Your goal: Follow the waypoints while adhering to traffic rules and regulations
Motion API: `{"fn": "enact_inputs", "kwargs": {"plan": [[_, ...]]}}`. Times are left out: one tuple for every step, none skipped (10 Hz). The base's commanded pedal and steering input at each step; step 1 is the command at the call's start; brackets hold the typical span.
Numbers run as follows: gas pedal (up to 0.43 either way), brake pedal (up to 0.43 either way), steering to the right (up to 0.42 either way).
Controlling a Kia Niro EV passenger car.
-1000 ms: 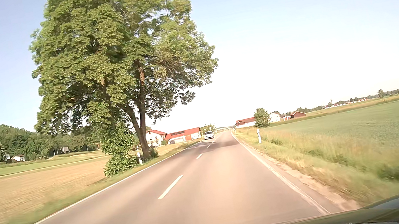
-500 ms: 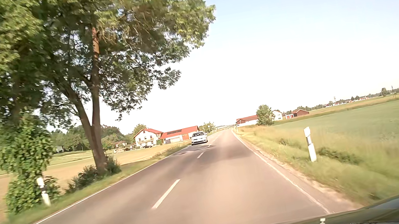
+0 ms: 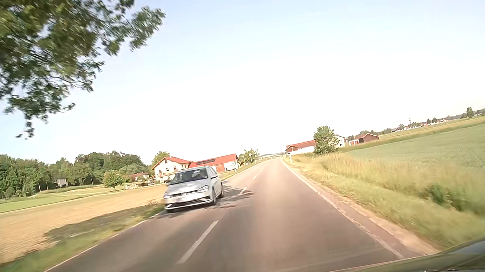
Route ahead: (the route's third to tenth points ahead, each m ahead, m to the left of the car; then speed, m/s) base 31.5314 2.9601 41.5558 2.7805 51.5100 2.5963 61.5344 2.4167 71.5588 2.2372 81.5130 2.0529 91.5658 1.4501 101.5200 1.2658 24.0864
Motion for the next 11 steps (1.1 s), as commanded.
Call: {"fn": "enact_inputs", "kwargs": {"plan": [[0.177, 0.0, 0.0], [0.189, 0.0, 0.0], [0.209, 0.0, 0.0], [0.22, 0.0, 0.0], [0.228, 0.0, 0.0], [0.24, 0.0, 0.0], [0.24, 0.0, 0.0], [0.24, 0.0, 0.0], [0.24, 0.0, 0.0], [0.209, 0.0, 0.0], [0.169, 0.0, 0.0]]}}
